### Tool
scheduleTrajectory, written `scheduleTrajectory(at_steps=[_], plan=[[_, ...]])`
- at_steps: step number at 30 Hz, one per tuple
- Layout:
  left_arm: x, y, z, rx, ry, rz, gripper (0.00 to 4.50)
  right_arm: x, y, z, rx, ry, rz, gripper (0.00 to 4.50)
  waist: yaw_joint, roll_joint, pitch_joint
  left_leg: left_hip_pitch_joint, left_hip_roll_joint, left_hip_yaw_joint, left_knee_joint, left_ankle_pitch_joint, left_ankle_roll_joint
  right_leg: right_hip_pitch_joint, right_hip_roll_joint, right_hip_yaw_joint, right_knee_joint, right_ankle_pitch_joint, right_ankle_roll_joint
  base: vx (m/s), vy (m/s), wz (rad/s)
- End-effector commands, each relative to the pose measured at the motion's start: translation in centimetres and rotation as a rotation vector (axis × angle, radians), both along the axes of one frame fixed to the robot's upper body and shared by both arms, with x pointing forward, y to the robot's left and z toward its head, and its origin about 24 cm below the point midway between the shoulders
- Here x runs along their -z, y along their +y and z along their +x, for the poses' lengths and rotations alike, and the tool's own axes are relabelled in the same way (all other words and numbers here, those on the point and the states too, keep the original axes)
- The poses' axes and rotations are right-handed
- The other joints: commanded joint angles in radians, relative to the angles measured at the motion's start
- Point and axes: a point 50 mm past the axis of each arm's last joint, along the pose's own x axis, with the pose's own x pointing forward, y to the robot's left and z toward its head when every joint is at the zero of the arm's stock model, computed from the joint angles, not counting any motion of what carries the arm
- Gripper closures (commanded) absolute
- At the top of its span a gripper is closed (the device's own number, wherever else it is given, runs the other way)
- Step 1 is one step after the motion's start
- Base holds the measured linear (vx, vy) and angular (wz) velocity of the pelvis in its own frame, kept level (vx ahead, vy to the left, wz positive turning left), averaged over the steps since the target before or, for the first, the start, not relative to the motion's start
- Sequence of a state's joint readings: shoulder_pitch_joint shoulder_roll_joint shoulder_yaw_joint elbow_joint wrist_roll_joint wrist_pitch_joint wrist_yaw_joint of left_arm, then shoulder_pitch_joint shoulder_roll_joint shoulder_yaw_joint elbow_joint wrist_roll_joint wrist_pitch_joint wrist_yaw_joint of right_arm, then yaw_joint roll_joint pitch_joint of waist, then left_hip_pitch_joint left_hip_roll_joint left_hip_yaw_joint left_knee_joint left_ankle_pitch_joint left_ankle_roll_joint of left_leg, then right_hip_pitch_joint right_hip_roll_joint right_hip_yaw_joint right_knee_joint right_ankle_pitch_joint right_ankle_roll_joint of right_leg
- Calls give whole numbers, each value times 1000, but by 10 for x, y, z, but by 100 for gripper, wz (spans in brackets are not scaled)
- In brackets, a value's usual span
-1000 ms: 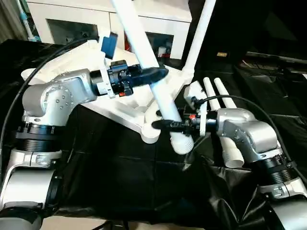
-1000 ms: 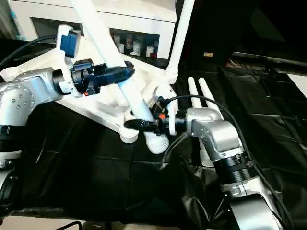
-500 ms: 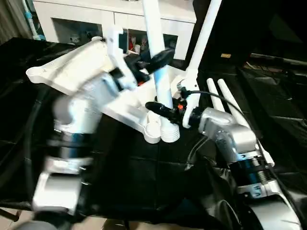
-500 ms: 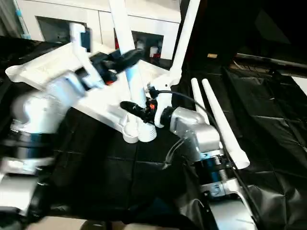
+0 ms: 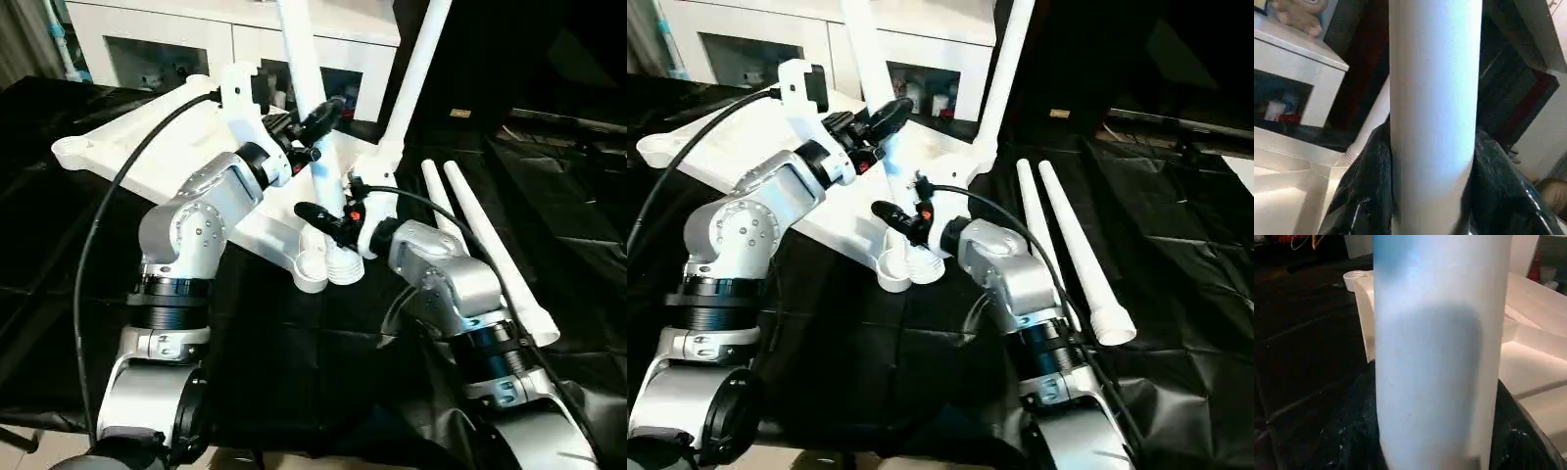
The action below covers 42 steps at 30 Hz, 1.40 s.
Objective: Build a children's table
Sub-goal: Pick table leg
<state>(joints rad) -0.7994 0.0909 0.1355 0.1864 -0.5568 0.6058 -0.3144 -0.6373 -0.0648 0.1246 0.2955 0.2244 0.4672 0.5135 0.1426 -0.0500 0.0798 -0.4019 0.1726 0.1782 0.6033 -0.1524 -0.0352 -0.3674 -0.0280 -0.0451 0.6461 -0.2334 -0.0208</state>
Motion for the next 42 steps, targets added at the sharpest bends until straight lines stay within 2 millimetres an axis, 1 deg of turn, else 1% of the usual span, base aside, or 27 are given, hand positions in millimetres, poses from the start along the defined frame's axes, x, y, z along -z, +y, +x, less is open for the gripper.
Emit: scheduleTrajectory(at_steps=[1, 3, 4, 5, 6, 7, 8, 10, 11, 12, 13, 15, 16, 18, 20, 23, 24, 25, 26, 27, 28, 30, 31, 34, 36, 39, 42], plan=[[1, 4, 0, -49, -12, 53, 276, -13, -2, 4, 8, -63, -4, 266, -5, 5, -84, 38, 70, -29, -70, -131, -46, 31, -126, 54, -73, -33, -143, 0, 0, 0], [0, 3, -1, -35, -30, 66, 277, -15, -1, 3, -21, -68, 15, 266, -3, 5, -84, 37, 69, -28, -70, -137, -46, 31, -127, 55, -74, -39, -138, 0, 0, 0], [-2, 3, -2, -17, -47, 74, 277, -16, -1, 1, -54, -68, 39, 210, -3, 6, -83, 38, 69, -28, -70, -139, -47, 30, -126, 55, -75, -43, -137, 0, 0, 0], [-5, 4, -3, -6, -68, 82, 277, -18, -1, -2, -112, -48, 69, 196, -2, 8, -84, 38, 69, -29, -70, -139, -47, 31, -126, 55, -75, -41, -136, 0, 0, 0], [-7, 4, -3, -6, -75, 85, 277, -18, -2, -4, -140, -36, 76, 196, -2, 6, -84, 37, 68, -29, -70, -147, -41, 33, -125, 56, -76, -42, -129, 0, 0, 0], [-9, 5, -3, 5, -83, 88, 277, -19, -3, -4, -151, -30, 76, 190, -2, 7, -84, 37, 70, -31, -71, -140, -41, 33, -124, 55, -73, -35, -122, 0, 0, 0], [-12, 5, -4, 26, -101, 101, 277, -21, -7, -5, -180, -25, 64, 180, -2, 12, -84, 38, 69, -31, -71, -138, -40, 31, -124, 55, -74, -30, -123, 0, 0, 0], [-17, 5, -6, 79, -128, 116, 278, -25, -15, -7, -229, -27, 41, 162, 1, 10, -86, 39, 68, -30, -69, -125, -39, 34, -123, 54, -73, -10, -128, 0, 0, 0], [-18, 6, -7, 91, -133, 118, 278, -26, -17, -7, -241, -25, 38, 159, 1, 11, -86, 39, 69, -30, -69, -126, -40, 32, -122, 54, -71, -6, -129, 0, 0, 0], [-22, 6, -7, 110, -154, 130, 278, -30, -23, -9, -282, -16, 30, 158, 1, 19, -86, 38, 69, -31, -69, -131, -45, 32, -123, 54, -70, -8, -136, 0, 0, 0], [-24, 6, -8, 126, -177, 142, 278, -32, -30, -10, -312, -8, 21, 158, 2, 15, -86, 40, 69, -30, -67, -141, -42, 34, -123, 55, -74, -11, -137, 0, 0, 0], [-25, 6, -8, 136, -188, 146, 278, -33, -34, -10, -324, 4, 15, 158, 3, 14, -86, 37, 69, -30, -67, -134, -42, 34, -123, 54, -71, -6, -146, 0, 0, 0], [-28, 7, -9, 159, -195, 134, 278, -33, -41, -9, -342, 23, -8, 158, 0, 7, -86, 38, 68, -29, -66, -129, -36, 36, -124, 54, -71, -1, -155, 0, 0, 0], [-32, 8, -11, 198, -204, 117, 278, -33, -46, -8, -354, 39, -35, 158, 4, 8, -86, 37, 66, -26, -63, -122, -32, 36, -125, 54, -73, -9, -165, 0, 0, 0], [-37, 7, -15, 248, -225, 115, 278, -33, -48, -8, -366, 46, -55, 158, 1, 7, -87, 34, 67, -27, -62, -110, -28, 37, -125, 52, -69, 0, -177, 0, 0, 0], [-44, 7, -19, 286, -248, 100, 278, -32, -50, -6, -372, 62, -78, 158, -1, 7, -87, 36, 66, -26, -60, -109, -23, 36, -124, 51, -69, -6, -191, 0, 0, 0], [-46, 7, -20, 299, -252, 94, 278, -31, -50, -6, -369, 69, -83, 158, -3, 2, -86, 35, 66, -25, -60, -106, -20, 36, -122, 52, -69, -5, -194, 0, 0, 0], [-47, 6, -22, 314, -258, 98, 278, -31, -50, -6, -366, 74, -83, 158, -2, 4, -86, 35, 67, -25, -59, -105, -18, 36, -124, 52, -69, -8, -198, 0, 0, 0], [-48, 5, -23, 324, -262, 97, 278, -31, -50, -6, -365, 78, -82, 158, -2, 1, -85, 35, 67, -25, -60, -104, -15, 35, -124, 52, -70, -12, -198, 0, 0, 0], [-48, 5, -23, 327, -263, 96, 278, -31, -50, -6, -365, 80, -81, 158, -2, 1, -85, 35, 67, -25, -60, -104, -15, 35, -124, 52, -70, -12, -198, 0, 0, 0], [-49, 4, -24, 336, -266, 96, 278, -31, -50, -6, -370, 84, -74, 158, -2, -4, -85, 35, 66, -24, -59, -102, -12, 36, -123, 52, -71, -19, -192, 0, 0, 0], [-50, 2, -28, 371, -274, 93, 278, -30, -47, -8, -395, 101, -46, 158, 0, -2, -85, 36, 67, -24, -59, -99, -9, 34, -124, 52, -71, -28, -190, 0, 0, 0], [-49, 1, -29, 379, -277, 100, 278, -29, -45, -9, -405, 108, -39, 158, 0, -2, -84, 38, 68, -24, -61, -111, -13, 33, -124, 51, -72, -41, -191, 0, 0, 0], [-48, 0, -32, 409, -277, 105, 278, -26, -40, -10, -421, 120, -41, 158, -4, 0, -82, 38, 69, -24, -63, -131, -25, 30, -123, 51, -74, -71, -186, 0, 0, 0], [-49, -1, -34, 425, -277, 94, 278, -25, -39, -11, -429, 124, -39, 158, -2, 2, -82, 39, 68, -23, -63, -142, -31, 29, -124, 53, -76, -83, -181, 0, 0, 0], [-50, -3, -36, 456, -277, 85, 278, -24, -37, -12, -438, 127, -37, 158, -4, 3, -82, 39, 68, -24, -64, -147, -39, 30, -122, 52, -76, -86, -172, 0, 0, 0], [-48, -5, -36, 466, -274, 96, 278, -23, -36, -13, -441, 128, -35, 158, -3, 2, -84, 37, 67, -24, -63, -134, -36, 32, -124, 53, -75, -73, -169, 0, 0, 0]])
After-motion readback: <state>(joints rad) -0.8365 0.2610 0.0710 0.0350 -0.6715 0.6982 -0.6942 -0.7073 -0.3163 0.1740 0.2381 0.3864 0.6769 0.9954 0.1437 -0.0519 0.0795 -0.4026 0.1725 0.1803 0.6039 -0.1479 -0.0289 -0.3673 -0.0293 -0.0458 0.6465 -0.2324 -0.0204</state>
